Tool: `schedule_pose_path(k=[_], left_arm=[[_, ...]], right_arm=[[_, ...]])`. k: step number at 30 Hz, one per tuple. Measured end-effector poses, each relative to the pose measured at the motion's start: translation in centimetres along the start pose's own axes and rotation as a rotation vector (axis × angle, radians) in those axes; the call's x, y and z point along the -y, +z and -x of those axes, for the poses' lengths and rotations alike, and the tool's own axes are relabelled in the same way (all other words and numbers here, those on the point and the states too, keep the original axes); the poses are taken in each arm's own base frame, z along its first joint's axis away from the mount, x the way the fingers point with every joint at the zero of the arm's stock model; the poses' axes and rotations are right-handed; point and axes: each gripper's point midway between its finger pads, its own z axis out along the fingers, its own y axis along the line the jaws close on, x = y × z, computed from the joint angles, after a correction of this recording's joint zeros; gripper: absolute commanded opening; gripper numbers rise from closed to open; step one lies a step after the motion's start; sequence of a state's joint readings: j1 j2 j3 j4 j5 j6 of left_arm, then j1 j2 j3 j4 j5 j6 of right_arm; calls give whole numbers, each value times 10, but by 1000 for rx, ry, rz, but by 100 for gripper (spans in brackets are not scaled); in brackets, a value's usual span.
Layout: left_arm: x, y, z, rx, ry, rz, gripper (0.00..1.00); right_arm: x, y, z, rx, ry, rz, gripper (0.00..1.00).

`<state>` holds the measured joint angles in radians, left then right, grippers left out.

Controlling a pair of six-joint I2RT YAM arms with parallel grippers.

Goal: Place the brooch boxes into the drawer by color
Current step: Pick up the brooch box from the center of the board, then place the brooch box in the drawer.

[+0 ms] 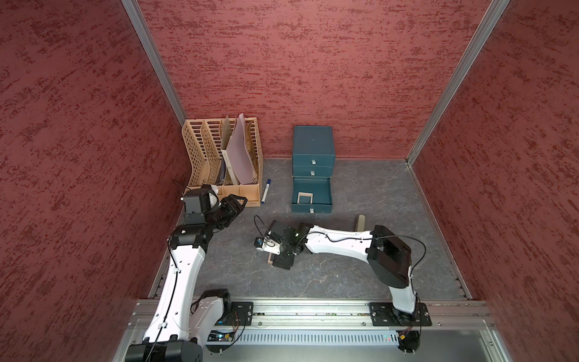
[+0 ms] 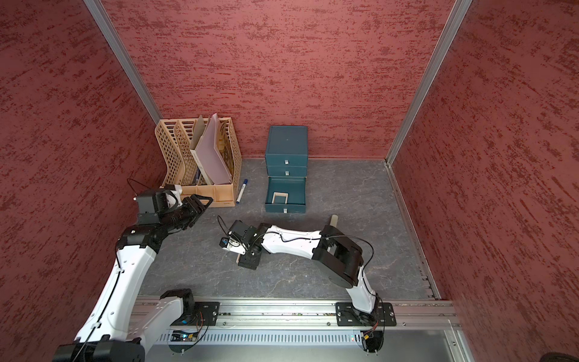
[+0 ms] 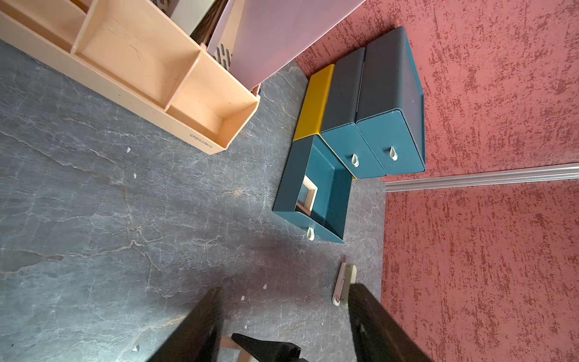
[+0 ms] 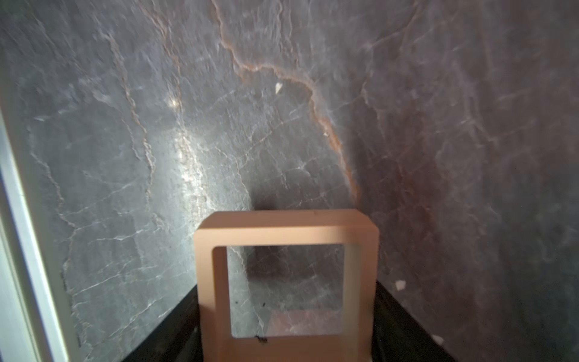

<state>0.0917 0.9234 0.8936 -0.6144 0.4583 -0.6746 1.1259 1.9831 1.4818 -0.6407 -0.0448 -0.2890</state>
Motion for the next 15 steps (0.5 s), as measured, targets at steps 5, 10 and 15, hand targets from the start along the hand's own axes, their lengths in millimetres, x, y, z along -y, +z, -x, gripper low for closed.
schedule_pose_path(k=[5, 10, 15], left_arm=[[-2, -3, 2, 17, 3, 17, 66], [-3, -4, 4, 26, 4, 27, 66], [-2, -3, 2, 22, 10, 27, 66]], right_arm=[[12, -22, 12, 55, 68, -51, 60], [31, -35, 11, 78, 170, -103, 60], [73, -54, 6, 108, 351, -183, 59]])
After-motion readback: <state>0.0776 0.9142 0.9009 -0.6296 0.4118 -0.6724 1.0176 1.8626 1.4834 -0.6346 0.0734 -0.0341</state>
